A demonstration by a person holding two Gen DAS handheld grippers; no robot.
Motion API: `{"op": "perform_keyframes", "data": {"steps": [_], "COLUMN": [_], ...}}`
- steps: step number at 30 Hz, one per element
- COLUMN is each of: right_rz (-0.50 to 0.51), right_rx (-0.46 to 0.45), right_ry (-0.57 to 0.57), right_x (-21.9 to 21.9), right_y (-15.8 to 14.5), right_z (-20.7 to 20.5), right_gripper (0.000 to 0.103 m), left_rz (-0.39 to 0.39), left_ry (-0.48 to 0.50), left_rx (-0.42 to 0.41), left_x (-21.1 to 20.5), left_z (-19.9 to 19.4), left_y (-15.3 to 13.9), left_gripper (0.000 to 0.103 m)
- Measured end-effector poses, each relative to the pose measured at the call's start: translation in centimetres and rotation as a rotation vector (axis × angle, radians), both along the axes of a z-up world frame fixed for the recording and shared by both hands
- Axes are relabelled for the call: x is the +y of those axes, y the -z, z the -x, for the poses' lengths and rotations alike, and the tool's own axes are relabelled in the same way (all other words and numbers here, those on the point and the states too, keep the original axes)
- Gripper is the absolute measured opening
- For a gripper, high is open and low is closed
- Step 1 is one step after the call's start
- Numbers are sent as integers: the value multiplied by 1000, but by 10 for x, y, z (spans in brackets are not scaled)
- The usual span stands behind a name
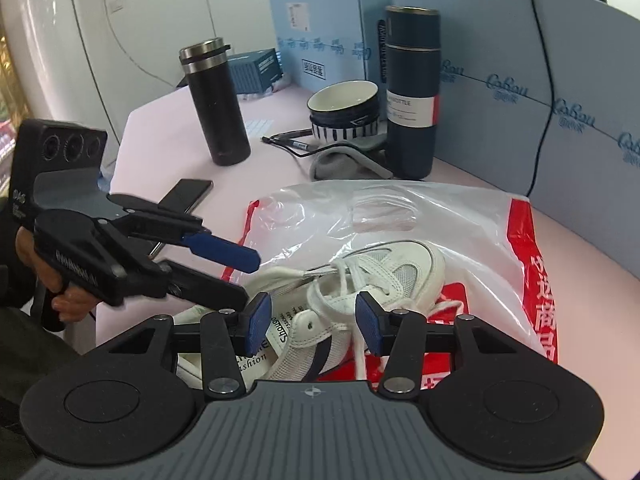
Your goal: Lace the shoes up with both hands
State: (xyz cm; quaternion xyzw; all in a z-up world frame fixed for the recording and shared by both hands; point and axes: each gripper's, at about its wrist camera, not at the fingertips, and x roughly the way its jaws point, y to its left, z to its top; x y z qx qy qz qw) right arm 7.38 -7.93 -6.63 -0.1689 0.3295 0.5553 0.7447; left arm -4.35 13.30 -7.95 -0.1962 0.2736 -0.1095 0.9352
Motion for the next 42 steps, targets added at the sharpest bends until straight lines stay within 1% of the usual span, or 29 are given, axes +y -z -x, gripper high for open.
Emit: {"op": "perform_keyframes", "data": {"steps": [1,2,3,4,5,6,7,9,10,11,13,17,19,21,23,26,32,34,42], "right_rz": [6,12,16,18,19,26,34,54,63,65,66,35,19,11,7,-4,-6,-3,19], "right_rx": [-10,-20,-21,-23,-29,-39,-50,-65,-73,-77,-86,-76,-65,-64,-60,-55,-44,-34,-45], "right_ry": [1,3,6,6,5,-2,-8,-15,-18,-16,-10,11,8,10,12,20,22,23,39], "right_x": [2,4,6,7,10,13,16,22,25,26,28,26,25,27,28,30,33,34,40], "right_y": [1,1,2,2,2,2,2,4,5,6,8,8,9,10,11,12,15,16,21], "right_z": [0,1,0,0,1,2,3,5,6,6,6,4,4,4,4,2,2,0,0], "right_gripper": [45,41,40,38,38,37,35,21,12,10,6,5,5,5,5,5,5,5,5], "left_rz": [-75,-150,-213,-275,-315,-324,-333,-309,-297,-258,-113,173,275,345,391,483,567,573,586], "left_ry": [10,20,27,33,34,22,10,-7,-14,-27,-83,-208,-251,-271,-288,-319,-348,-354,-356], "left_rx": [-2,-4,-2,-1,-2,-4,-6,-9,-10,-5,12,43,53,58,62,77,95,102,102], "left_x": [-8,-16,-22,-28,-32,-32,-32,-28,-26,-23,-8,24,35,42,44,51,56,56,57], "left_z": [-1,-3,-4,-6,-6,-6,-6,-6,-6,-7,-6,-1,0,1,1,1,2,2,1], "left_y": [-2,-3,-2,-1,1,1,2,2,3,3,8,23,30,36,40,47,56,57,60], "left_gripper": [53,52,43,30,25,17,16,15,15,14,14,14,14,15,15,16,21,24,24]}}
